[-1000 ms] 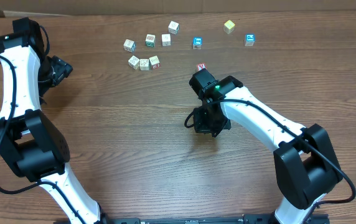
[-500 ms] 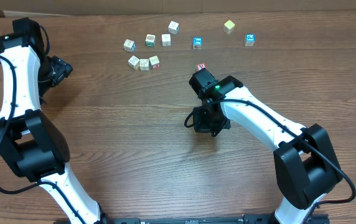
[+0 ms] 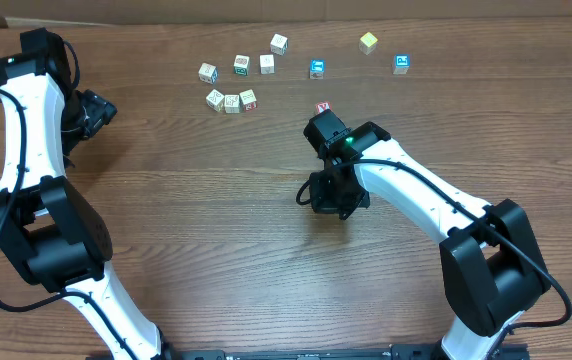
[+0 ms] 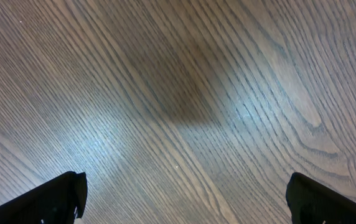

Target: Form a tower

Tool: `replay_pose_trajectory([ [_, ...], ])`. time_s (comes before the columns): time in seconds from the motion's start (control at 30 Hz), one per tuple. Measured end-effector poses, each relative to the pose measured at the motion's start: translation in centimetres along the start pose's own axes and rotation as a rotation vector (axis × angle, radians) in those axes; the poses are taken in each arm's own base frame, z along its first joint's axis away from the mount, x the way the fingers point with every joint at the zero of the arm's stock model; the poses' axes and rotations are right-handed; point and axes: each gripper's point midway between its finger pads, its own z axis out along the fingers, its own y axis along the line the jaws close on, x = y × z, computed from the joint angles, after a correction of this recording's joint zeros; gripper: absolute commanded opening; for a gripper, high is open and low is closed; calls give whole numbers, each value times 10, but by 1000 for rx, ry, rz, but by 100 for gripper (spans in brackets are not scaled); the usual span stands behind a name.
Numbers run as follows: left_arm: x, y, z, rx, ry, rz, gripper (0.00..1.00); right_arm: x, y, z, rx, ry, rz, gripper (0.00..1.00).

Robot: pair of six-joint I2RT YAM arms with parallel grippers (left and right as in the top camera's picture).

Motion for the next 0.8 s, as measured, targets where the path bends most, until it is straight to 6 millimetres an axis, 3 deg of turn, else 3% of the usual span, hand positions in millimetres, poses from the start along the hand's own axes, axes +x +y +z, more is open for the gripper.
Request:
replay_pose_trajectory([
  [0.13, 0, 0, 0, 0, 0, 0, 100, 16, 0, -2, -13, 74, -10, 7],
  [0.27, 0, 0, 0, 0, 0, 0, 100, 19, 7, -26, -20, 109, -36, 10],
  [0.37, 0, 0, 0, 0, 0, 0, 100, -4, 26, -59, -68, 20, -81, 13],
  [0.43, 0, 0, 0, -1, 0, 0, 100, -31, 41, -94, -101, -103, -120, 16],
  [0.53, 0, 0, 0, 0, 0, 0, 99, -65, 44, -131, -79, -274, -135, 22],
  [0.67, 0, 0, 0, 0, 0, 0, 99, -106, 26, -158, -17, -457, -93, 28],
  [0.8, 0, 0, 0, 0, 0, 0, 100, -136, -10, -172, 43, -553, -12, 31],
])
